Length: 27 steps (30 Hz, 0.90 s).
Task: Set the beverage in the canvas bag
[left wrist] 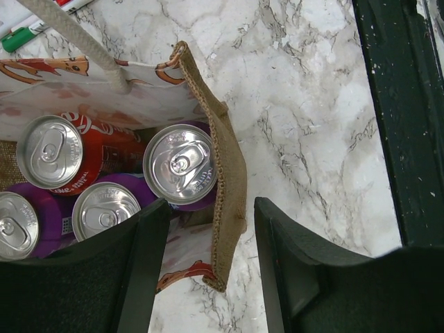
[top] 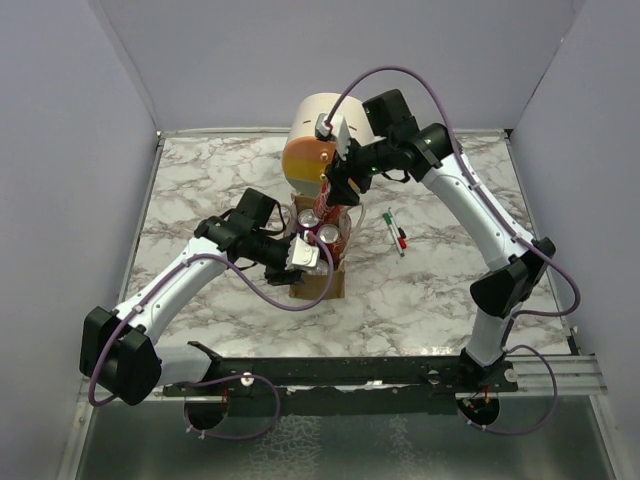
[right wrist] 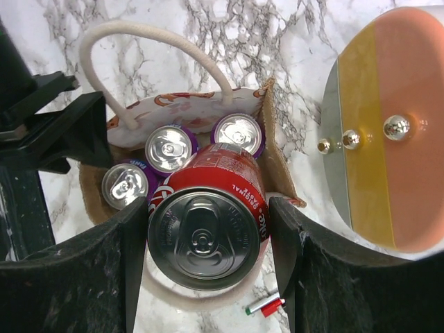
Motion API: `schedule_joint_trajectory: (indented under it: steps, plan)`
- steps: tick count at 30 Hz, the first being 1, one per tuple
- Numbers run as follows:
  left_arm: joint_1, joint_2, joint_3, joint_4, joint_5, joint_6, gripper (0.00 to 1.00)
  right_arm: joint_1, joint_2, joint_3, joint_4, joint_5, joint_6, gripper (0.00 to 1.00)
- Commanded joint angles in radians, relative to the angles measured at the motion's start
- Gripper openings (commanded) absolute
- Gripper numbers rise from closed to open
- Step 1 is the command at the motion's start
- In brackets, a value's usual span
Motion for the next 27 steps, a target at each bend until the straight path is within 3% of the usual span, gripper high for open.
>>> schedule_joint_trajectory:
  steps: [1,16,27]
  plan:
    - [-0.007,-0.014,-0.022,-0.005,0.039,0.024,0.53,0.013,0.038,0.054,0.117,0.036,0.02,0.01]
    - [-0.007,-0.017,-0.037,0.013,0.054,0.011,0.44,0.017,0.095,0.008,0.145,0.128,0.018,0.01]
    - [-0.009,-0.023,-0.041,0.01,0.058,0.012,0.43,0.016,0.093,-0.023,0.123,0.14,-0.001,0.01]
